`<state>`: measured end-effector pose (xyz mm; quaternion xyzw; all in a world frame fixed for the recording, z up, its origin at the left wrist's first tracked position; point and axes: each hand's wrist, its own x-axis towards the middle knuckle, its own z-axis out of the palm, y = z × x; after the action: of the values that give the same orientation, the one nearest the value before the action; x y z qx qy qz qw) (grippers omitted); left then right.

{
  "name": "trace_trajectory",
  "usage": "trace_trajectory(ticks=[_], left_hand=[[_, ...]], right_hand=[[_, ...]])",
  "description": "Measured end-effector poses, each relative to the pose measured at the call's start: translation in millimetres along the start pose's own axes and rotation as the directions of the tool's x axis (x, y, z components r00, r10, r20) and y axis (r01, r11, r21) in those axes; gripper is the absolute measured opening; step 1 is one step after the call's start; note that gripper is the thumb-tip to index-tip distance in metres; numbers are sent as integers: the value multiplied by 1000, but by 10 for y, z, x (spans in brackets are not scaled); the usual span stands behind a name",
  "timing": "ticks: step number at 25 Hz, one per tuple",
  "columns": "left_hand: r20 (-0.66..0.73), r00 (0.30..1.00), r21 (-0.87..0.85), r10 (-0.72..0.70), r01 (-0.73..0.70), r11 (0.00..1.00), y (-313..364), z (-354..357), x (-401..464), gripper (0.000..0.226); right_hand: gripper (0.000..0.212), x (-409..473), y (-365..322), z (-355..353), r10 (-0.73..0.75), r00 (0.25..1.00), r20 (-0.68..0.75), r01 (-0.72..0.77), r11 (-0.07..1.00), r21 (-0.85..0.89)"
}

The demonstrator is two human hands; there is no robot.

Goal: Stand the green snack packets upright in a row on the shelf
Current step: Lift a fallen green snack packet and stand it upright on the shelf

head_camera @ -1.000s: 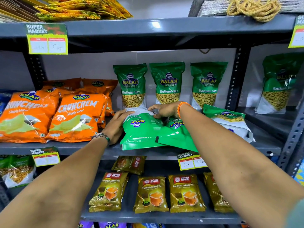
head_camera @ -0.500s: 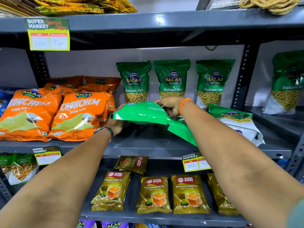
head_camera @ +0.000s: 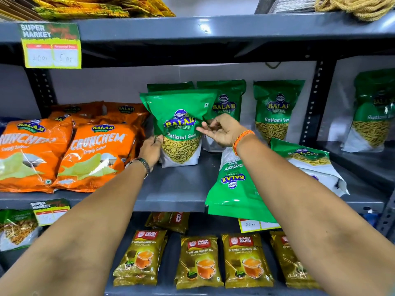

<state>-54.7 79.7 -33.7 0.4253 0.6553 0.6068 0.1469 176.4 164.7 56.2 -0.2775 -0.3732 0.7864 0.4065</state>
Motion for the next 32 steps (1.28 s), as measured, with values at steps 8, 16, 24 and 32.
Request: trace_trajectory(ticks=[8, 16, 24, 32], left_hand=[[3, 987, -297, -159, 153, 943, 118, 163, 81, 43], [-33, 963, -315, -266, 243, 917, 105, 201, 280, 46], [-92, 954, -329, -287, 243, 913, -5, 288, 282, 49], [-81, 950, -364, -301, 253, 896, -31, 181, 144, 45]], right_hand=[[39, 299, 133, 17, -305, 948, -90, 223, 839, -496], [11, 229, 403, 191, -17, 992, -123, -36, 911, -411], [65, 361, 692, 71, -264, 964, 41, 239, 781, -577], [50, 215, 757, 47, -273, 952, 140, 298, 713, -635]])
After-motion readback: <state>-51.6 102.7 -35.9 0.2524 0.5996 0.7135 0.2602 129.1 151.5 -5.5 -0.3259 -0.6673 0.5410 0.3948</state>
